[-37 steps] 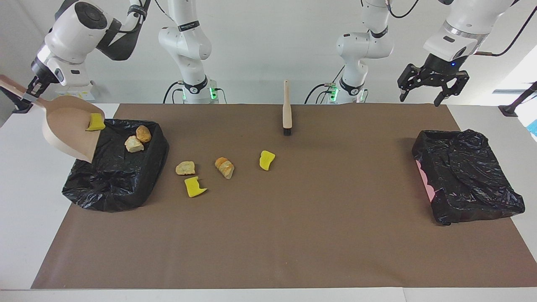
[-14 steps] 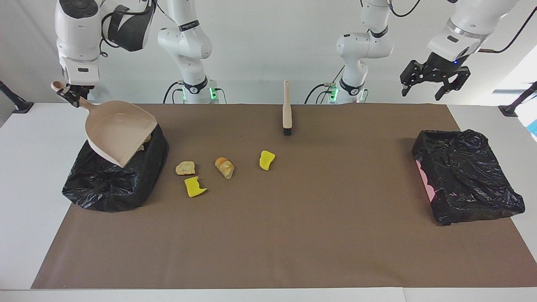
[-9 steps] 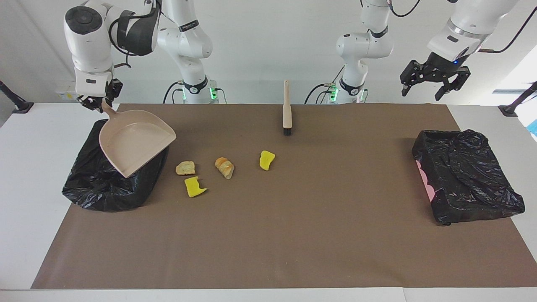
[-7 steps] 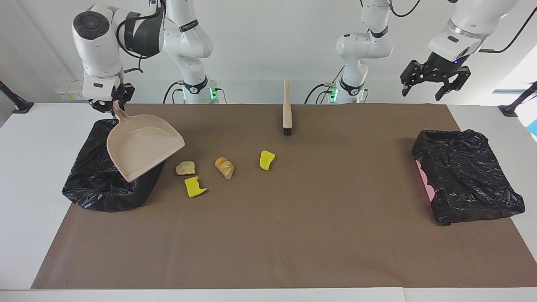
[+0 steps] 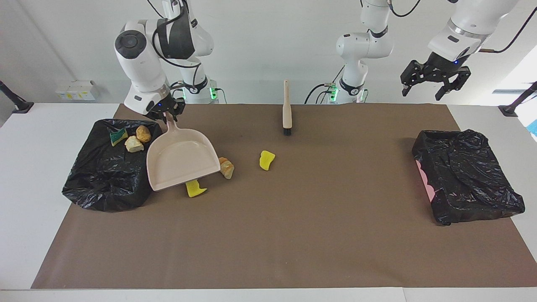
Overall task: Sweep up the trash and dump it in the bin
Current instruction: 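Bring the dustpan back and set it on the table with the right gripper, then grasp the dustpan handle with the left gripper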
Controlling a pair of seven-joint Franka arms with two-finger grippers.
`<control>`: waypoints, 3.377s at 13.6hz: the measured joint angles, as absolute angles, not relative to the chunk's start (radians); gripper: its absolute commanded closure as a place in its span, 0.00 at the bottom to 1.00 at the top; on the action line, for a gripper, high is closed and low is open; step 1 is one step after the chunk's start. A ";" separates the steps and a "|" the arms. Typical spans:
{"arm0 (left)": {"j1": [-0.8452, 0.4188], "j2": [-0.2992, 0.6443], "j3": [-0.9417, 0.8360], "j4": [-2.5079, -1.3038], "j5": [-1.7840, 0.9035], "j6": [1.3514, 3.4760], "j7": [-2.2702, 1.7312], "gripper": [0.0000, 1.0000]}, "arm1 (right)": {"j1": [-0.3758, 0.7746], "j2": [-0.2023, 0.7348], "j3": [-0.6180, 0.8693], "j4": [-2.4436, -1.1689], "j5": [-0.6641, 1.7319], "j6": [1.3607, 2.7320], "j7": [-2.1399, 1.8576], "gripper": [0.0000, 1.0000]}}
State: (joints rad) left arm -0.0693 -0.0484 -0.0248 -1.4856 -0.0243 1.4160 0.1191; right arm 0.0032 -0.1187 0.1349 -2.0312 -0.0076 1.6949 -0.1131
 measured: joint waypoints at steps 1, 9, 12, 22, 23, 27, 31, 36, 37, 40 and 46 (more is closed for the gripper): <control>-0.069 -0.048 -0.025 -1.486 -0.024 1.416 0.119 0.00 | 0.062 -0.086 0.135 -2.007 0.001 1.707 -0.003 1.00; -0.069 -0.048 -0.025 -1.486 -0.024 1.416 0.119 0.00 | 0.330 0.161 0.136 -1.807 0.025 1.888 0.523 1.00; -0.069 -0.048 -0.025 -1.486 -0.024 1.415 0.119 0.00 | 0.384 0.286 0.136 -1.678 0.049 1.923 0.582 1.00; -0.069 -0.048 -0.025 -1.486 -0.024 1.415 0.119 0.00 | 0.526 0.597 0.131 -1.388 0.044 1.991 0.744 0.00; -0.069 -0.048 -0.025 -1.486 -0.024 1.415 0.118 0.00 | 0.526 0.589 0.131 -1.387 0.045 1.989 0.744 0.00; -0.064 -0.048 -0.024 -1.486 -0.024 1.413 0.118 0.00 | 0.566 0.518 0.139 -1.449 0.047 1.951 0.790 0.00; -0.065 -0.048 -0.041 -1.487 -0.025 1.419 0.106 0.00 | 0.665 0.356 0.144 -1.664 0.047 1.949 0.880 0.00; -0.211 -0.006 -0.059 -1.559 -0.025 1.582 -0.009 0.00 | 0.795 0.182 0.146 -1.943 0.082 1.998 0.997 0.00; -0.260 0.018 -0.061 -1.585 -0.025 1.637 -0.053 0.00 | 0.821 0.147 0.146 -2.007 0.102 2.024 1.019 0.00; -0.392 0.109 -0.064 -1.640 -0.023 1.804 -0.177 0.00 | 0.886 0.044 0.146 -2.191 0.214 2.129 1.050 0.00; -0.557 0.337 -0.064 -1.661 0.017 2.087 -0.414 0.00 | 0.928 -0.055 0.146 -2.355 0.350 2.189 1.083 0.00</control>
State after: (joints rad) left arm -0.5572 0.3367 -0.0638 -1.6611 0.0173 2.0870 -0.4139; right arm 0.9275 -0.0546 0.1464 -2.3545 0.3504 2.1892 1.0831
